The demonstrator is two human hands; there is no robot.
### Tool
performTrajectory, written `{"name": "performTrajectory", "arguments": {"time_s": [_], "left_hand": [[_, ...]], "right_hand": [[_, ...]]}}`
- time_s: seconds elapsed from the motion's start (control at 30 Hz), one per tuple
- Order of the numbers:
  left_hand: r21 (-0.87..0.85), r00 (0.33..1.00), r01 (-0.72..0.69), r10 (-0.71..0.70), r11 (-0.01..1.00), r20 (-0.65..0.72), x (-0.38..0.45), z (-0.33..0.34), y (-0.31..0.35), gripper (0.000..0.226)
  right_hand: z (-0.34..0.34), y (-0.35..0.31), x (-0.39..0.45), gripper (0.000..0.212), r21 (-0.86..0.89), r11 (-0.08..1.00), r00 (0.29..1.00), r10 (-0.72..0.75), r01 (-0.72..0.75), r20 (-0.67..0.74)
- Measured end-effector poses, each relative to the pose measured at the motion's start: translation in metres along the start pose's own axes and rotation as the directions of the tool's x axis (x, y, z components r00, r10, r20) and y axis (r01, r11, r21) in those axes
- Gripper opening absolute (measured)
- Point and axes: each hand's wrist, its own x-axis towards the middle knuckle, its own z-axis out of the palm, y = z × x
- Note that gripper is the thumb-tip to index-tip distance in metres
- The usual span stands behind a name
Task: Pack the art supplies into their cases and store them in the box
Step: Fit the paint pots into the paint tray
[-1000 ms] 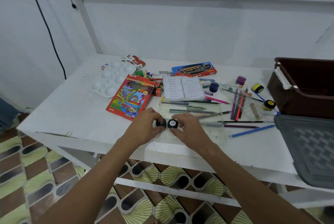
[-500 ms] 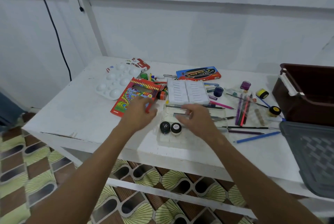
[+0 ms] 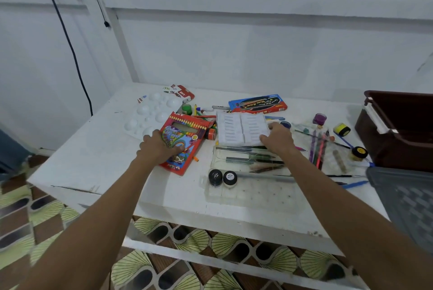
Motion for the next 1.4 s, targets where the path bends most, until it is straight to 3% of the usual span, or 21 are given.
{"name": "performTrajectory", "arguments": {"time_s": [0.1,0.2,0.33,0.43,0.57,0.63,0.8,1.0,1.13,1.3,1.4], "left_hand": [[-0.065,0.998,0.028,-0.031,0.998,-0.050,-0.001,-0.004,0.001,0.107],[-0.249,0.996,0.012,-0.033,0.968,-0.084,-0.003,-0.014,0.005,0.085],[-0.415,0.994,-0.029,-0.016,0.909,-0.104,-0.007,-0.029,0.006,0.055],[-0.618,0.995,-0.031,-0.035,0.785,-0.095,-0.013,-0.040,0.002,0.042],[-0.787,0.988,0.044,-0.141,0.616,-0.056,-0.016,-0.054,-0.014,0.046],[-0.791,0.981,0.065,-0.184,0.609,-0.061,-0.017,-0.061,-0.026,0.045],[-0.818,0.948,0.137,-0.315,0.559,-0.056,-0.023,-0.072,-0.066,0.036],[-0.836,0.924,0.183,-0.381,0.516,-0.033,-0.036,-0.074,-0.106,0.034],[-0.712,0.945,0.197,-0.324,0.674,-0.046,-0.050,-0.056,-0.115,0.046],[-0.355,0.971,0.120,-0.184,0.927,-0.151,-0.055,-0.035,-0.112,0.065],[-0.164,0.971,0.059,-0.095,0.985,-0.218,-0.054,-0.030,-0.105,0.063]], "right_hand": [[-0.002,-0.005,-0.001,0.037,0.268,0.963,0.994,0.055,-0.028,-0.092],[-0.004,-0.005,0.005,0.037,0.519,0.846,0.973,0.203,-0.119,-0.108],[-0.010,-0.006,0.011,0.018,0.650,0.707,0.956,0.269,-0.279,0.119],[-0.013,-0.015,0.009,0.012,0.726,0.586,0.930,0.290,-0.359,0.226],[-0.016,-0.030,-0.007,0.011,0.830,0.446,0.942,0.154,-0.334,0.297],[-0.011,-0.041,-0.016,0.022,0.861,0.418,0.951,0.024,-0.288,0.307],[0.025,-0.080,-0.040,0.033,0.798,0.573,0.944,-0.124,-0.184,0.307],[0.084,-0.114,-0.080,0.032,0.735,0.662,0.898,-0.221,-0.149,0.381],[0.121,-0.131,-0.095,0.031,0.685,0.716,0.916,-0.174,-0.135,0.362],[0.127,-0.134,-0.095,0.039,0.443,0.892,0.930,-0.234,0.089,0.285],[0.122,-0.135,-0.091,0.038,0.343,0.922,0.908,-0.290,0.180,0.301]]}}
